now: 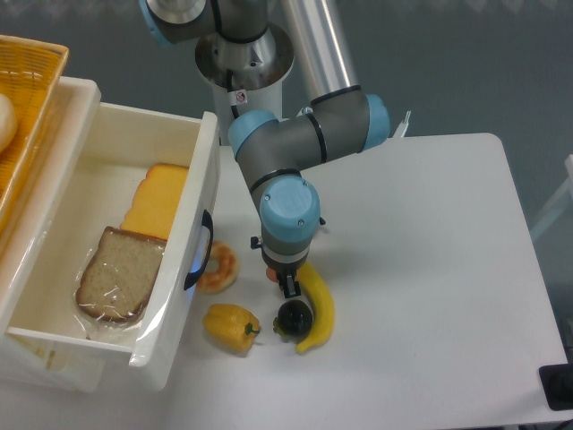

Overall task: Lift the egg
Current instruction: 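Lift the gripped brown egg up off the table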

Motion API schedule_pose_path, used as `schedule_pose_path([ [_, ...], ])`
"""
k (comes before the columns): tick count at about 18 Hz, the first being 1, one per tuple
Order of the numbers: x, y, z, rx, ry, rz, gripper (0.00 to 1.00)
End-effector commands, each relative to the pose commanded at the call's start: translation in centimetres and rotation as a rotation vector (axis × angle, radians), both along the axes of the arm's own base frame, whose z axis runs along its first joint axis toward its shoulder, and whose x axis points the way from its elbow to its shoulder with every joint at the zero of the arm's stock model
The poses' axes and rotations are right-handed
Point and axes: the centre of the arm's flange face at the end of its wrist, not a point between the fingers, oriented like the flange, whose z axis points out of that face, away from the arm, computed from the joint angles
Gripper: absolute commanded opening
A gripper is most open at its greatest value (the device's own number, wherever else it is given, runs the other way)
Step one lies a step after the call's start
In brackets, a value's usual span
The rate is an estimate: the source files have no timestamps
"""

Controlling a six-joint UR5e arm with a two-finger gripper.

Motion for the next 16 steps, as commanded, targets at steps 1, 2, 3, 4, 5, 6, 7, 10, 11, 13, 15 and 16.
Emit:
schedule_pose_path([
  [1, -0.8, 0.2, 1.4, 0.021, 0.02, 0.029, 0.25],
  [2, -1.1, 0.5, 2.1, 0.033, 0.028, 0.042, 0.25],
  [3, -1.5, 0.5, 2.8, 0.043, 0.037, 0.053, 0.25],
  [4, -2.1, 0.3, 3.3, 0.052, 0.042, 0.072, 0.25],
  [5, -2.7, 0.3, 3.8, 0.068, 0.045, 0.104, 0.25],
  [6, -3.2, 0.6, 4.9, 0.097, 0.049, 0.152, 0.24],
  [7, -3.7, 0.7, 5.7, 0.119, 0.049, 0.204, 0.24],
  [10, -4.8, 1.1, 7.7, 0.17, 0.057, 0.273, 0.25],
  [11, -4.8, 1.1, 7.8, 0.177, 0.052, 0.3, 0.25],
  [13, -4.8, 1.3, 8.0, 0.181, 0.052, 0.346, 0.24],
  [15, -4.8, 1.3, 8.2, 0.187, 0.054, 0.352, 0.23],
  [16, -4.9, 1.3, 8.3, 0.189, 0.054, 0.353, 0.23],
])
